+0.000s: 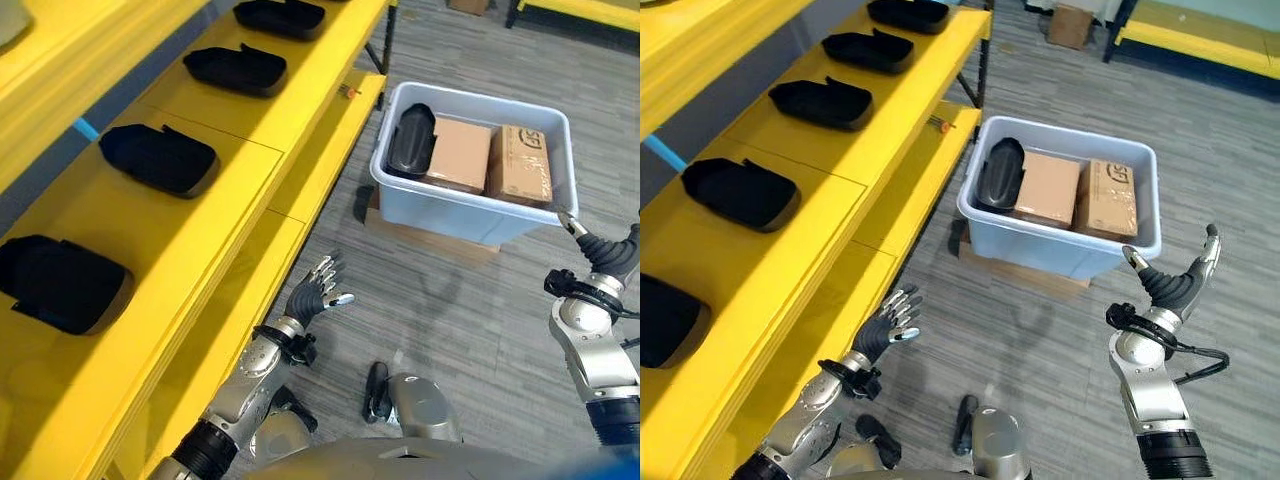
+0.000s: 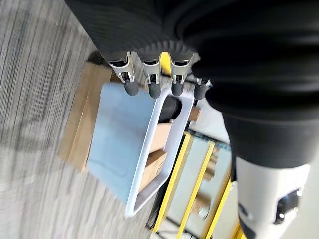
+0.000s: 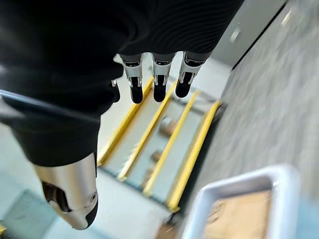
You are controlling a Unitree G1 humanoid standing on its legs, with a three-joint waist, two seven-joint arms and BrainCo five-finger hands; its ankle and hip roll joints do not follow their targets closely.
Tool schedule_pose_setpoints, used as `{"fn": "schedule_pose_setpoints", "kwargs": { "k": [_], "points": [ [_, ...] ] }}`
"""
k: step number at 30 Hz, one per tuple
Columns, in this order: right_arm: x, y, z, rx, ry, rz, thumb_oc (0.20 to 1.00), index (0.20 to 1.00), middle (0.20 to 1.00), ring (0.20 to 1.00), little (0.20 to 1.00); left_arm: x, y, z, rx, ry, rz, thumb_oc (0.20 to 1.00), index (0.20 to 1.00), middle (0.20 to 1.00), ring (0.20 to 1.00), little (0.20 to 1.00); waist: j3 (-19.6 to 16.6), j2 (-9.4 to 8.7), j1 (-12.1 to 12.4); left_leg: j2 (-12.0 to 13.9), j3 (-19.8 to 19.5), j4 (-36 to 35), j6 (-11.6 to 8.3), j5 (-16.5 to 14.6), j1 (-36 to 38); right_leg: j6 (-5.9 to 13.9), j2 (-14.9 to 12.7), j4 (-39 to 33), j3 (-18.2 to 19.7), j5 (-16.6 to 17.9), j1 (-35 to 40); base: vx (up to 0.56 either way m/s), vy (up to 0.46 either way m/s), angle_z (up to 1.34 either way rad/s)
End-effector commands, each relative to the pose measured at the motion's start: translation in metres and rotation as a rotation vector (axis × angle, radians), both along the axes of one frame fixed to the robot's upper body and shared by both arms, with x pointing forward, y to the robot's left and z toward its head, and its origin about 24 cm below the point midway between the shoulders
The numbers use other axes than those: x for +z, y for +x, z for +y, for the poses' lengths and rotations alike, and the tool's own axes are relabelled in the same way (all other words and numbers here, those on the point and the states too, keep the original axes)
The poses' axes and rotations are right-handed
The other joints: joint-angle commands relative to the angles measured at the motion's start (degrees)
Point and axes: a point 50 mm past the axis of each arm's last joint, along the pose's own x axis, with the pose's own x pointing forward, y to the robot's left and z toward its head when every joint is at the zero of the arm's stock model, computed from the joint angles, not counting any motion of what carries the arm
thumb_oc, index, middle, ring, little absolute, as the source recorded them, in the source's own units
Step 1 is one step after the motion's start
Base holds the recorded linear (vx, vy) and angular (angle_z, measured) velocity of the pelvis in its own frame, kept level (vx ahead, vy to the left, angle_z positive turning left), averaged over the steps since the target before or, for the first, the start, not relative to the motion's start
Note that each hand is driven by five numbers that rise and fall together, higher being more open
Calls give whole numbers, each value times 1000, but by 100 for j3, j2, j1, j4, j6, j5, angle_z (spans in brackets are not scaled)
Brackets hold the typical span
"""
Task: Move parts from the plastic box to the shelf.
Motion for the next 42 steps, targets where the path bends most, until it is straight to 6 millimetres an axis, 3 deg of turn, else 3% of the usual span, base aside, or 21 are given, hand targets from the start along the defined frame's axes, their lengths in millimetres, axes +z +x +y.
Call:
{"fn": "schedule_pose_setpoints", "kwargs": {
  "k": [1,3,4,7,8,9,10,11,14,18,21,24,34,36,39,41,42],
  "points": [
    [50,6,-13,26,-139,-180,1000,1000,1000,1000,1000,32,6,-13,-53,-9,-217,1000,1000,1000,1000,1000,219,-26,-64,767,-17,-140,-671,687,413,551,-367,-111,285,540,44,4,-205,-34],
    [56,12,-11,69,-178,-174,1000,1000,1000,1000,1000,38,11,-11,-12,27,-263,1000,1000,1000,1000,1000,203,40,-91,795,-34,-189,-754,803,493,523,-382,-27,339,502,-77,4,-148,-47],
    [58,15,-8,98,-193,-174,1000,1000,1000,1000,1000,42,15,-5,38,28,-272,1000,1000,1000,1000,1000,174,82,-45,827,-262,-146,-828,917,486,498,-365,9,416,471,-127,54,-193,-71],
    [56,20,-2,136,-237,-161,1000,1000,1000,1000,1000,46,26,12,122,-33,-246,1000,1000,1000,1000,1000,6,104,96,652,-890,166,-841,860,526,420,-254,-225,557,528,-109,102,-223,-74],
    [52,23,3,157,-230,-145,1000,1000,1000,1000,1000,46,26,18,156,-46,-227,1000,1000,1000,1000,1000,-55,104,266,316,-1610,558,-723,664,313,378,-112,-520,745,631,13,177,-340,-77],
    [47,24,6,174,-215,-133,1000,1000,1000,1000,1000,44,25,22,164,-48,-208,1000,1000,1000,1000,1000,-79,104,370,54,-1876,723,-485,524,121,322,-62,-704,790,819,74,211,-407,-119],
    [38,20,6,161,-186,-108,1000,1000,1000,1000,1000,40,24,25,123,-47,-179,1000,1000,1000,1000,1000,-174,71,372,-4,-1612,964,-405,354,90,309,-25,-1099,761,916,342,144,-296,-126],
    [36,18,7,160,-176,-98,1000,1000,1000,1000,1000,38,23,26,111,-40,-169,1000,1000,1000,1000,1000,-219,78,377,-154,-1637,961,-327,192,85,334,-16,-1213,801,982,408,160,-202,-95],
    [21,15,16,194,-165,-44,1000,1000,1000,1000,1000,29,17,29,106,-36,-118,1000,1000,1000,1000,1000,-355,129,464,-887,-2101,712,-26,-334,82,448,40,-1390,1181,1141,505,164,-4,15],
    [6,10,27,219,-111,2,1000,1000,1000,1000,1000,22,11,33,89,-15,-90,1000,1000,1000,1000,1000,-442,45,545,-1436,-2369,90,231,-716,60,562,180,-1679,1541,1307,664,169,-15,-33],
    [-4,8,34,252,-47,29,1000,1000,1000,1000,1000,16,6,34,84,65,-81,1000,1000,1000,1000,1000,-408,33,703,-1565,-2804,-362,183,-357,-203,600,325,-1857,1862,1314,919,230,41,-30],
    [-8,9,32,268,-18,47,1000,1000,1000,1000,1000,11,1,40,67,106,-74,1000,1000,1000,1000,1000,-305,-18,891,-1509,-3211,-335,130,-64,-580,574,354,-1815,2123,1196,1152,241,94,-80],
    [-15,11,39,327,57,57,1000,1000,1000,1000,1000,5,1,46,51,151,-57,1000,1000,1000,1000,1000,-509,-61,929,-1617,-3111,-737,366,-275,58,634,344,-1603,1947,1082,1183,166,147,-30],
    [-11,15,51,422,61,41,1000,1000,1000,1000,1000,-1,0,45,43,165,-29,1000,1000,1000,1000,1000,-604,-72,967,-1688,-3052,-833,463,-384,239,649,385,-1330,1811,954,1102,152,184,-13],
    [-9,22,65,551,74,70,1000,1000,1000,1000,1000,0,0,45,26,194,-55,1000,1000,1000,1000,1000,-642,-117,1008,-1754,-3009,-884,562,-473,359,742,356,-931,1703,1041,944,50,130,-16],
    [-1,28,67,577,73,44,1000,1000,1000,1000,1000,-2,0,46,0,217,-47,1000,1000,1000,1000,1000,-672,-170,1042,-1831,-3016,-884,665,-562,404,876,332,-395,1647,1241,745,57,160,-9],
    [4,32,69,589,84,24,1000,1000,1000,1000,1000,-2,1,47,-4,206,-38,1000,1000,1000,1000,1000,-649,-173,1090,-1852,-2998,-884,757,-610,435,1030,252,268,1534,1420,494,35,150,-9]
  ]
}}
